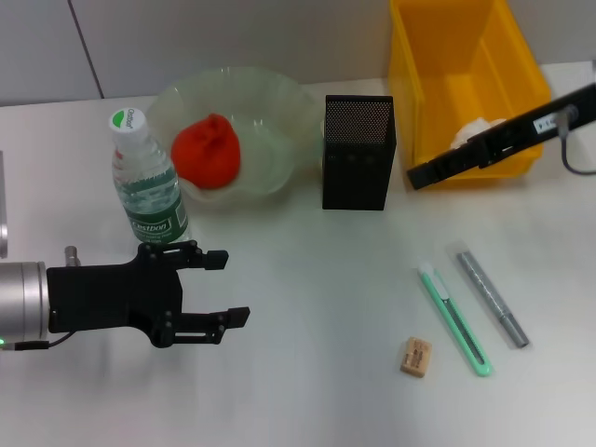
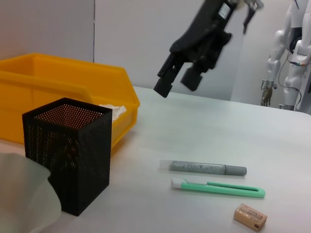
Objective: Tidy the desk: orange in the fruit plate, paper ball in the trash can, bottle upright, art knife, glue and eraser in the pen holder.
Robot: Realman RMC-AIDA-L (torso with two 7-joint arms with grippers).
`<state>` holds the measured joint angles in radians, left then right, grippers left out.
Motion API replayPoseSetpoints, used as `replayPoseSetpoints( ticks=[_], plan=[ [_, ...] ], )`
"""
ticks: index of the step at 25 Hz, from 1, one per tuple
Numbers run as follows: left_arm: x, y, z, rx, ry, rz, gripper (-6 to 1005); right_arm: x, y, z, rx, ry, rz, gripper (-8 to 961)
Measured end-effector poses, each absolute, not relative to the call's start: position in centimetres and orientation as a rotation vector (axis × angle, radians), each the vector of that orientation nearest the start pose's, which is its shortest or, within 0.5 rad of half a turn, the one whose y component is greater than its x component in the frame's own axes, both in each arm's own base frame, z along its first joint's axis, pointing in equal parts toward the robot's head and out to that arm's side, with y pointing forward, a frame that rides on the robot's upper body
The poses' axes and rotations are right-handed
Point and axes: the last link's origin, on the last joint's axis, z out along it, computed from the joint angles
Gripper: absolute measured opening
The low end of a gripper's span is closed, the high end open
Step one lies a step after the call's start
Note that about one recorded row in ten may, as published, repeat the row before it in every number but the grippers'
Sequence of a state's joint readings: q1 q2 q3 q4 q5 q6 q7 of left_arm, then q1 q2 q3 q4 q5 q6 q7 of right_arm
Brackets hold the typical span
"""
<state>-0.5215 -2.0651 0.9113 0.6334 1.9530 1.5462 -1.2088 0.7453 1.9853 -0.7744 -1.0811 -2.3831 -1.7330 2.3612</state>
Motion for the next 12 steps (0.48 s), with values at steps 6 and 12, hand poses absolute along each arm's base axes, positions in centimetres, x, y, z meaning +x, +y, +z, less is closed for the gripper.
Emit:
replayPoseSetpoints(
  ticks=[6, 12],
  plan=[
    [-25.5, 31.6, -2.6, -2.918, -0.312, -0.584, 799, 16.4, 40.8, 7.2, -2.491, 1.455, -0.291, 672],
    [-25.7, 31.5, -2.6, -2.915, -0.313, -0.581, 799, 14.9, 41.4, 4.2, -2.455, 1.483, -0.569, 672]
  ],
)
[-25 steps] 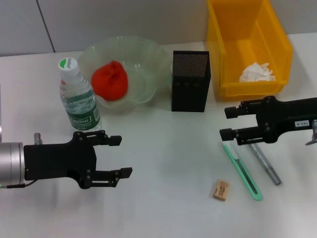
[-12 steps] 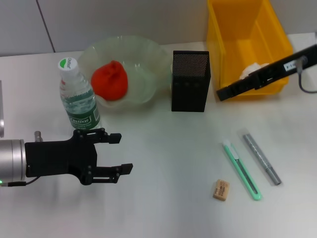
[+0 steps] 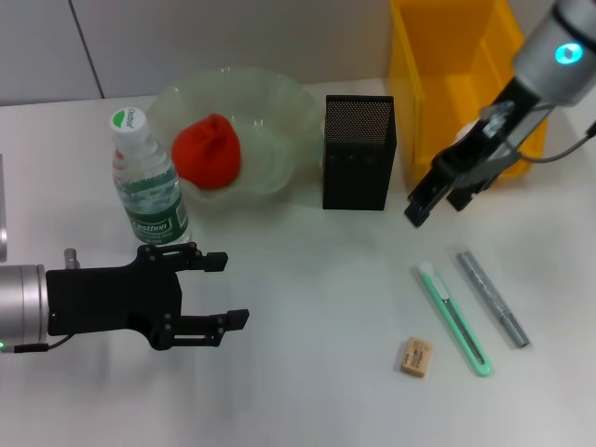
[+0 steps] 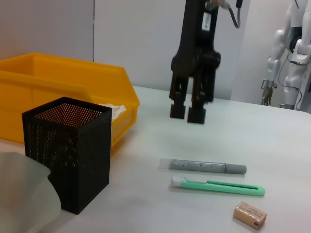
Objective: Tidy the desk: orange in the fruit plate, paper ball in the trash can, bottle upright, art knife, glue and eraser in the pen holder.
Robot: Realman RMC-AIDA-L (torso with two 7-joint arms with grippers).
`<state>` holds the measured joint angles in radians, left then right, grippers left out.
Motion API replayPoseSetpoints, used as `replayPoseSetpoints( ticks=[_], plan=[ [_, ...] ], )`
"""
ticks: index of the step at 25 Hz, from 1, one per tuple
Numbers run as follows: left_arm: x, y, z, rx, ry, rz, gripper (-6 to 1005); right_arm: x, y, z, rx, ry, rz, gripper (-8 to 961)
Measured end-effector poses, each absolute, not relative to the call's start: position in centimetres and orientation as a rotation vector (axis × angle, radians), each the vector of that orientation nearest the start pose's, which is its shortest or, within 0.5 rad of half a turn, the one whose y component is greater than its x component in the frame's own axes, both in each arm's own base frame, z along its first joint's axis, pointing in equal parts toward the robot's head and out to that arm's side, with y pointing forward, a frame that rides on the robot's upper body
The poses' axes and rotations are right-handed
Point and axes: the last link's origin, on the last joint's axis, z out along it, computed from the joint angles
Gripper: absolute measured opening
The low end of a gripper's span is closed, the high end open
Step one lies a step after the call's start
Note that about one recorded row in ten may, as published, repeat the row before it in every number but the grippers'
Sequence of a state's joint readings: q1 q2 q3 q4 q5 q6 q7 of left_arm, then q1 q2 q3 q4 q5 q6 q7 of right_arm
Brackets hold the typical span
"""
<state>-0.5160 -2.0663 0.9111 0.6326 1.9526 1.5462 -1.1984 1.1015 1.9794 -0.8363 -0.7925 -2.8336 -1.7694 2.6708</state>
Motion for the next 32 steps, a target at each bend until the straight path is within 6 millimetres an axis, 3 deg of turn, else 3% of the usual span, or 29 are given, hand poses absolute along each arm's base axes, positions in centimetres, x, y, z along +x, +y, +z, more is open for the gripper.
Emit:
replayPoseSetpoints(
  ticks=[5, 14, 32],
  plan=[
    [-25.7, 31.5, -2.6, -2.914, -0.313, -0.580, 799, 14.6, 41.2, 1.6, -2.421, 1.436, -0.735, 671],
    [-25.7, 31.7, -2.6, -2.907, -0.321, -0.574, 799, 15.6, 40.3, -1.6, -2.401, 1.393, -0.810, 669],
    [-26.0, 31.8, -2.5, -2.894, -0.325, -0.556, 799, 17.7, 40.1, -3.0, -2.329, 1.379, -0.827, 667]
  ],
)
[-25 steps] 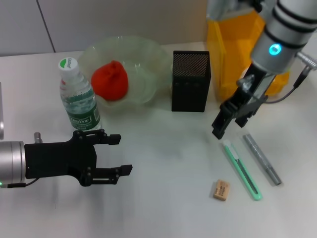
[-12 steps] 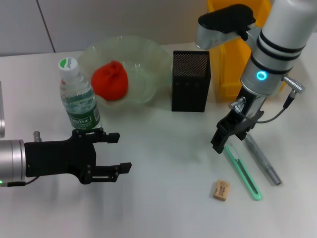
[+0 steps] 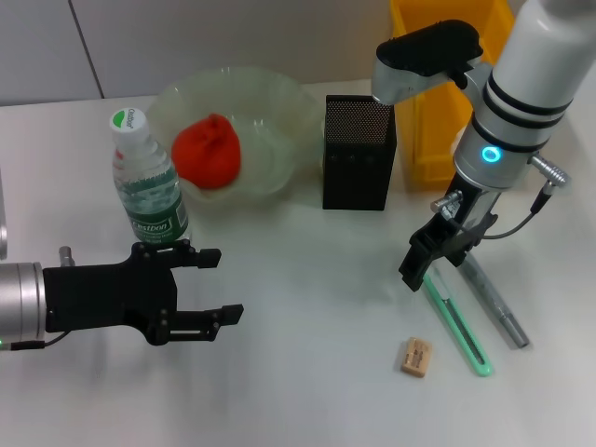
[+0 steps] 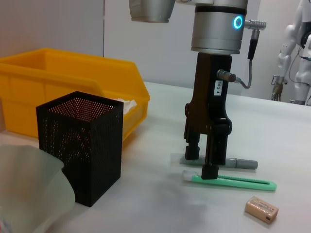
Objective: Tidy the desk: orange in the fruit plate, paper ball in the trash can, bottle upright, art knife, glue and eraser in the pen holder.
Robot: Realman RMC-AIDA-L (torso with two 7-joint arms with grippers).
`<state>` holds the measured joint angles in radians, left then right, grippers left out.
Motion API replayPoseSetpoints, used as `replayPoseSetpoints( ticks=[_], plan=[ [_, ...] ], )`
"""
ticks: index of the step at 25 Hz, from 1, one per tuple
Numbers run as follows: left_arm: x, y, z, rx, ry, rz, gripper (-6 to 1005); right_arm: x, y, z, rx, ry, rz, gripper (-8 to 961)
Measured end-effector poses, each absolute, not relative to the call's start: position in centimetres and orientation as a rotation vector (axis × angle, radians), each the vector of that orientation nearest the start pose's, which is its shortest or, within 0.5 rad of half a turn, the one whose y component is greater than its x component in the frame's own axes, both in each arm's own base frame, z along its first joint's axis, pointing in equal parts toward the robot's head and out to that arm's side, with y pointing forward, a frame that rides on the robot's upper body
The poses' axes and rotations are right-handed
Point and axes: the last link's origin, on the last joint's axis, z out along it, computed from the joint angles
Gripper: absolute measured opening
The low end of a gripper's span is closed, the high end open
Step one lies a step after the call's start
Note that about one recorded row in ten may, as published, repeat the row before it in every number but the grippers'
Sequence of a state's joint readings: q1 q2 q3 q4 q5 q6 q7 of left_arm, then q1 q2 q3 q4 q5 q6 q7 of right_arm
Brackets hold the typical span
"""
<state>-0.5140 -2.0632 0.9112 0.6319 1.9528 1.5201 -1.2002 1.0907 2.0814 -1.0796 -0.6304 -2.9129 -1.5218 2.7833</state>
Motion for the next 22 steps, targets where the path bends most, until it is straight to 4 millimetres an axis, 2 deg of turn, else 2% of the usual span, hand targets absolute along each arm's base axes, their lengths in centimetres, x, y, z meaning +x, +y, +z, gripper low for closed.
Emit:
replayPoseSetpoints(
  ticks=[22],
  plan=[
    [-25.98, 31.89, -2.51, -2.891, -0.330, -0.554, 800, 18.35, 39.69, -2.98, -2.345, 1.383, -0.840, 663]
  ],
)
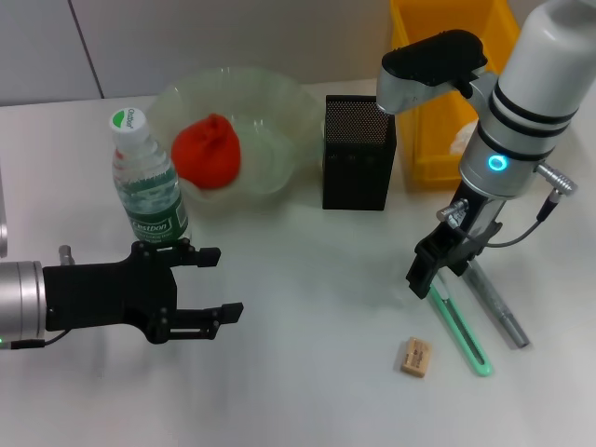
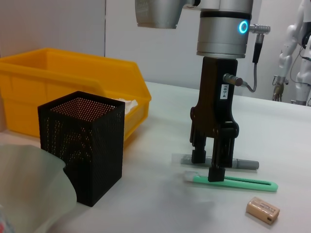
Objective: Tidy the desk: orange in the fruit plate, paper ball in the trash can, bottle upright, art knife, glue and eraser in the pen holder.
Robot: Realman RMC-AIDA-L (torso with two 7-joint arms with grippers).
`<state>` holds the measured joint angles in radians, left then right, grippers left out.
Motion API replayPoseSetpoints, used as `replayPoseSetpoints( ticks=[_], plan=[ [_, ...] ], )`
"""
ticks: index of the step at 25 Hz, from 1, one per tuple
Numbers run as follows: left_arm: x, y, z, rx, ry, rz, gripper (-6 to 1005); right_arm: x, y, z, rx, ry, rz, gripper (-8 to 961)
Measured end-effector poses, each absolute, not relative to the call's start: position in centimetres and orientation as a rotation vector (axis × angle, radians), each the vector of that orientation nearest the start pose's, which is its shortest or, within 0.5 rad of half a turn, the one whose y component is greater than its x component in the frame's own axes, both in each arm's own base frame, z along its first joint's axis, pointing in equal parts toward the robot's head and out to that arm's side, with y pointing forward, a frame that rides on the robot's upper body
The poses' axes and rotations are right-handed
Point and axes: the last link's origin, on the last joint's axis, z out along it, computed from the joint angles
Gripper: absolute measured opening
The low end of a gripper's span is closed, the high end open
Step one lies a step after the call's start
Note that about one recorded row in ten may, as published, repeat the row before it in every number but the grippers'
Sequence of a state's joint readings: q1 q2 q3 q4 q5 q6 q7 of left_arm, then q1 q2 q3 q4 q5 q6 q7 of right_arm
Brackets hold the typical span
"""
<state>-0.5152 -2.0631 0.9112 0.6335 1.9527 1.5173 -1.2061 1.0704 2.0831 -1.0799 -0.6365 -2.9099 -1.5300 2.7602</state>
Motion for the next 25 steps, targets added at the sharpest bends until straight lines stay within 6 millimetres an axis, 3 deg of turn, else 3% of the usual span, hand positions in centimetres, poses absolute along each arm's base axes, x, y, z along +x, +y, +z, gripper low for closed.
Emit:
replayPoseSetpoints(
  ticks=[3, 8, 25],
  plan=[
    [-25.98, 31.92, -2.51, -2.890, -0.331, -0.552, 800, 18.39, 39.68, -2.97, -2.344, 1.384, -0.840, 663],
    [-25.95, 31.99, -2.49, -2.889, -0.330, -0.551, 799, 18.50, 39.64, -2.92, -2.340, 1.390, -0.841, 516],
    [-25.77, 32.16, -2.45, -2.889, -0.324, -0.551, 800, 19.29, 39.29, -3.10, -2.347, 1.381, -0.851, 482]
  ],
)
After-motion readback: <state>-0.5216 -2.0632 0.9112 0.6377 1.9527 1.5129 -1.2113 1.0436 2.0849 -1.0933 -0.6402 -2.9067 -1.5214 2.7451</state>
